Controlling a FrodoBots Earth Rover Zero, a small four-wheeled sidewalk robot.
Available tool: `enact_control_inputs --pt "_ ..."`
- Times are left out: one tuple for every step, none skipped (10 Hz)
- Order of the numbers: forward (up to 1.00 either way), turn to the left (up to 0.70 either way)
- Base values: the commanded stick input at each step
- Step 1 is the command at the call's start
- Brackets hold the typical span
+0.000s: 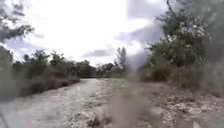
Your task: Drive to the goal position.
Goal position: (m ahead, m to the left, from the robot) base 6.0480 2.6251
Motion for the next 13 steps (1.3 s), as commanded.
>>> enact_control_inputs --pt "0.69 0.12" --pt "0.69 0.06" --pt "0.69 0.01" --pt "0.69 0.01" --pt "0.69 0.01" --pt "0.69 0.01" --pt "0.69 0.01" --pt "0.69 0.01" --pt "0.69 0.01" --pt "0.69 0.01" --pt "0.69 0.01" --pt "0.69 0.01" --pt "0.69 0.01"
